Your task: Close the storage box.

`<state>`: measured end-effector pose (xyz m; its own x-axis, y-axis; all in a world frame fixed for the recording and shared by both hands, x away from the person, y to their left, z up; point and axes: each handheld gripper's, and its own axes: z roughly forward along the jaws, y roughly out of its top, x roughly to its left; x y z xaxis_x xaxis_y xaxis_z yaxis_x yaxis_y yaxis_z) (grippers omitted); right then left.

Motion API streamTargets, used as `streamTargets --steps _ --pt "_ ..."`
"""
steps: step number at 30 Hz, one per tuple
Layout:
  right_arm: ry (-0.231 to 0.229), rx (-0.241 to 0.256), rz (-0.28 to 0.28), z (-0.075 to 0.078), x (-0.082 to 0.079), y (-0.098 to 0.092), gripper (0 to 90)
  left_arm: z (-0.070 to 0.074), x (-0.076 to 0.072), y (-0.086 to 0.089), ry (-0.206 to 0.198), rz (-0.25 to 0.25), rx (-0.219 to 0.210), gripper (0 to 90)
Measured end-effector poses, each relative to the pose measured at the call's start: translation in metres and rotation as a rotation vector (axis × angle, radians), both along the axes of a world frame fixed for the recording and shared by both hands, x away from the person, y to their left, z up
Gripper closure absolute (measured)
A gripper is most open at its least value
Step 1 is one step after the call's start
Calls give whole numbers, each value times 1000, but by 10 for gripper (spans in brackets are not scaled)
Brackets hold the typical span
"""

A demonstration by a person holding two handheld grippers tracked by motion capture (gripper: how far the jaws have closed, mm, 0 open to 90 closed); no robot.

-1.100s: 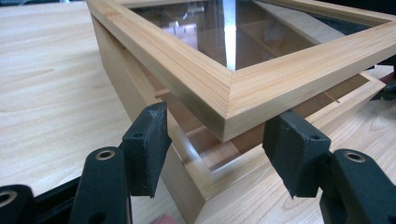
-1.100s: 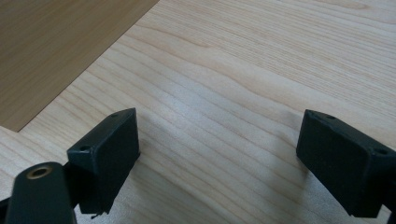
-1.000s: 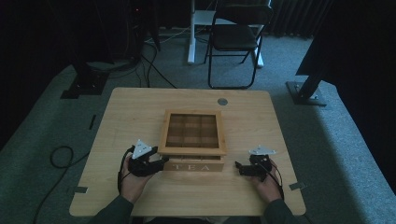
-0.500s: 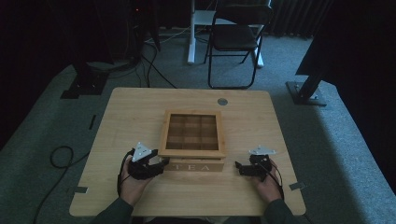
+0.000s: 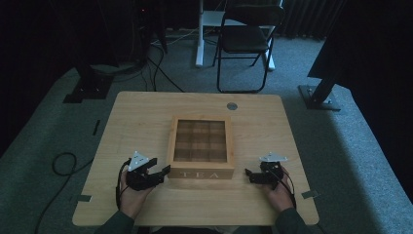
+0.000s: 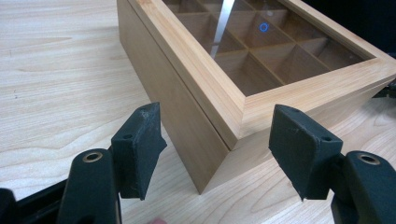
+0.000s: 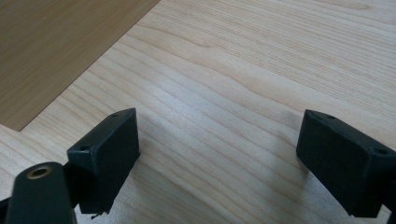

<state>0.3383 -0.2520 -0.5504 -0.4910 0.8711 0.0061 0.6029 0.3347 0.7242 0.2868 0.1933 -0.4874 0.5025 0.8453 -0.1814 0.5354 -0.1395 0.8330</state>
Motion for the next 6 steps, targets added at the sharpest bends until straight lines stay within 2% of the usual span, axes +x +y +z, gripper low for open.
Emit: streamTargets --steps 6 --pt "0 0 0 0 0 0 127 -1 2 -1 -3 3 -2 340"
